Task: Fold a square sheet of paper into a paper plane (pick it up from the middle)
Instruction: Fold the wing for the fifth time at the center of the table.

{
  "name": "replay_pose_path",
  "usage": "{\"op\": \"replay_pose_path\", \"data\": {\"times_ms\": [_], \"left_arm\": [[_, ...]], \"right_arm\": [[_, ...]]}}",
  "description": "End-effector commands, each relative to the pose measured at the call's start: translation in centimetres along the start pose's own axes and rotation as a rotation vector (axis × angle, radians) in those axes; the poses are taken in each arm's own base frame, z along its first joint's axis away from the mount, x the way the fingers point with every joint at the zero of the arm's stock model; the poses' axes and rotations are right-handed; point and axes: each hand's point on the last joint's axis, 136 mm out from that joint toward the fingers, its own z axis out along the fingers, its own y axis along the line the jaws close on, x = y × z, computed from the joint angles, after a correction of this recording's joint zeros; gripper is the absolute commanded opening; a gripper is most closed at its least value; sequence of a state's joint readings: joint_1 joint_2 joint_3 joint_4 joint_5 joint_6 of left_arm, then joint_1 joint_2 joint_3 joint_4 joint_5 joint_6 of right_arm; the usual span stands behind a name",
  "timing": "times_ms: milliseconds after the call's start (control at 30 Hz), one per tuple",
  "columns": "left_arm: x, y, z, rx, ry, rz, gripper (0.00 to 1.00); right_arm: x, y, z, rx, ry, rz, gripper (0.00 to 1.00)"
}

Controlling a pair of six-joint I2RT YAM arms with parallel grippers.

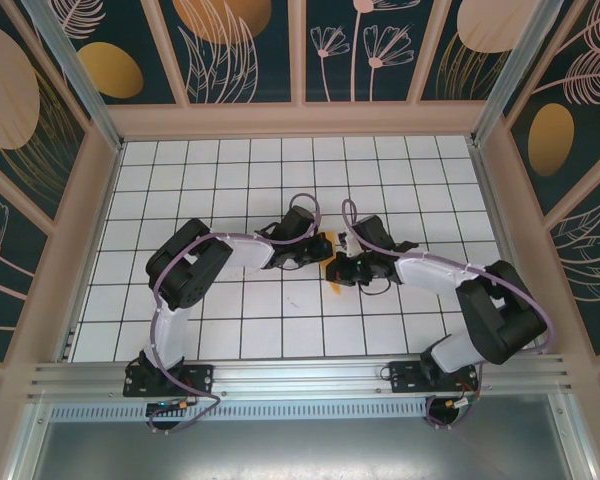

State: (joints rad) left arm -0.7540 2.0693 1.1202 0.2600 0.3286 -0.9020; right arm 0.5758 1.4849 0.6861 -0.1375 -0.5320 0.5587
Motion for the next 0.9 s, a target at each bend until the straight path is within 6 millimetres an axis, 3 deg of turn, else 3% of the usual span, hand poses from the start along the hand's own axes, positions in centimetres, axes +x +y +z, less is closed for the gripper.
{"op": "replay_pose_path", "data": {"times_ms": [0,233,433,500,567,633,733,767,833,867], "left_arm": [[2.7,7.7,1.0,-0.242,0.064,-0.04,0.1],[3.0,8.1,0.8,-0.256,0.069,-0.034,0.1],[2.9,8.1,0.7,-0.255,0.067,-0.032,0.09],[2.9,7.9,0.7,-0.247,0.065,-0.03,0.1],[2.6,7.2,0.6,-0.222,0.061,-0.022,0.1],[1.8,5.5,0.1,-0.178,0.043,-0.009,0.12],[-0.2,0.9,-1.8,-0.052,-0.013,0.03,0.17],[-1.1,-0.8,-2.8,-0.008,-0.047,0.045,0.2],[-3.1,-3.8,-5.5,0.046,-0.135,0.073,0.34],[-3.9,-4.7,-6.9,0.062,-0.182,0.084,0.34]], "right_arm": [[1.8,-1.7,1.6,0.013,0.063,0.048,0.0],[4.5,-7.0,1.7,0.104,0.094,0.145,0.0],[7.7,-9.8,2.0,0.075,0.147,0.316,0.0],[7.8,-10.5,1.9,0.092,0.145,0.337,0.0],[6.1,-9.3,1.3,0.064,0.097,0.297,0.0],[3.2,-6.6,-0.3,0.015,0.017,0.211,0.0],[-1.1,-3.5,-3.6,0.011,-0.129,0.106,0.08],[-2.0,-3.4,-4.5,0.031,-0.163,0.097,0.1],[-3.9,-4.4,-5.8,0.117,-0.225,0.089,0.12],[-4.4,-5.0,-6.0,0.15,-0.242,0.092,0.15]]}}
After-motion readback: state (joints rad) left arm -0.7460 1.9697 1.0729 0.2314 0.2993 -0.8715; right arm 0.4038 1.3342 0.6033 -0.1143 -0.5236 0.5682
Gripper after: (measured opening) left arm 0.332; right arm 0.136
